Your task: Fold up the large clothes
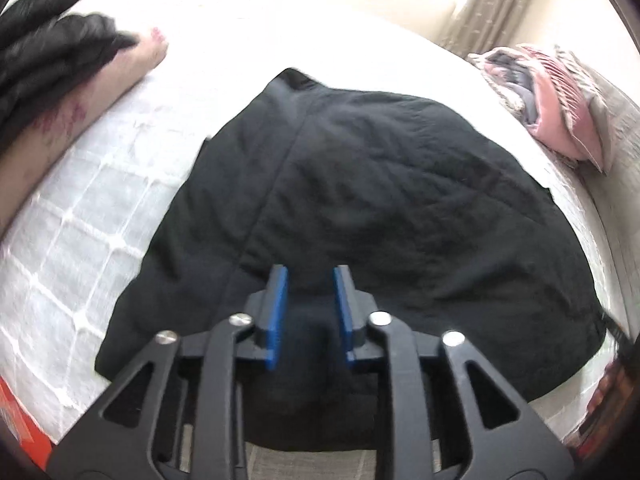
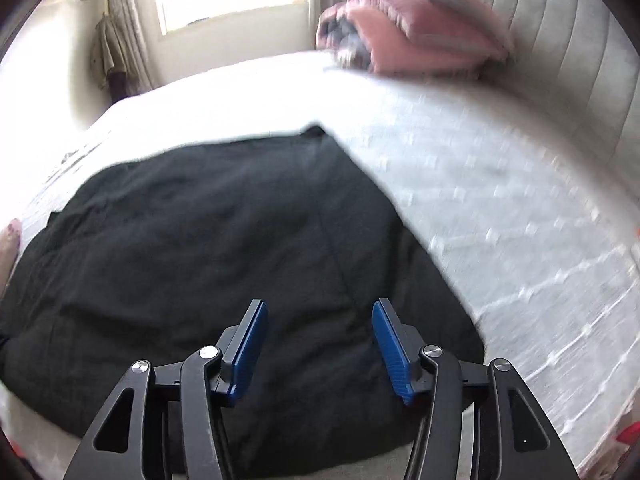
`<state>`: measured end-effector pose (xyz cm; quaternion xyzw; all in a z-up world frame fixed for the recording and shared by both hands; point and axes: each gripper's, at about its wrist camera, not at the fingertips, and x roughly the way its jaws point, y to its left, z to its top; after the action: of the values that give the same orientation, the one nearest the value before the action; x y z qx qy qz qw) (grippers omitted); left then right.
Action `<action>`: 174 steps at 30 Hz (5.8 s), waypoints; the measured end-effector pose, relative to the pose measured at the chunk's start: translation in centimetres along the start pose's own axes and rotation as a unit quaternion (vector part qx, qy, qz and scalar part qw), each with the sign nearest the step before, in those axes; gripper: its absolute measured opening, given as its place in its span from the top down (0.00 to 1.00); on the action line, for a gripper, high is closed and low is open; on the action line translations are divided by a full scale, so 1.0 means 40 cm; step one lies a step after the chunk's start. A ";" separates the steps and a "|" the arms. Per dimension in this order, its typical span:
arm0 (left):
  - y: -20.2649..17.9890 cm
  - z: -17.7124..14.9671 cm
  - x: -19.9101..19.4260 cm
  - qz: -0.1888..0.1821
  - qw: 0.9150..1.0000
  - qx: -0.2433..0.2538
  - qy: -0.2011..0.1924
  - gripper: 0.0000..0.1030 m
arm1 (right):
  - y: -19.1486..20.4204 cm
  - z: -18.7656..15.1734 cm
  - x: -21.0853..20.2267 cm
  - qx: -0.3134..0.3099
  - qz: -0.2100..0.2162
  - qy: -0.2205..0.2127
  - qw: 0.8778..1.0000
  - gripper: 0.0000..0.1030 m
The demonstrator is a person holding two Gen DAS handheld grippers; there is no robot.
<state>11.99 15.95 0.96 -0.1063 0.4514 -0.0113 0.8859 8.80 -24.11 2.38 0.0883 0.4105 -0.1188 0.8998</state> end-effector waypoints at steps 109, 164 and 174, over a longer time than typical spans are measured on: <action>0.283 -0.019 0.104 -0.180 0.948 -0.250 0.074 0.43 | 0.541 0.121 0.220 -0.111 0.173 0.074 0.976 0.87; 0.160 0.036 -0.050 -0.186 0.973 -0.110 -0.082 0.70 | 0.466 -0.134 -0.018 -0.145 0.224 0.093 0.959 0.84; 0.029 0.048 -0.173 -0.208 0.964 -0.036 -0.162 0.71 | 0.444 -0.141 0.019 -0.129 0.260 0.111 0.951 0.84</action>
<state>9.35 18.23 7.34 -0.2299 0.2696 -0.1615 0.9211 10.33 -5.80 -0.77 0.0881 0.4821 0.1839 0.8521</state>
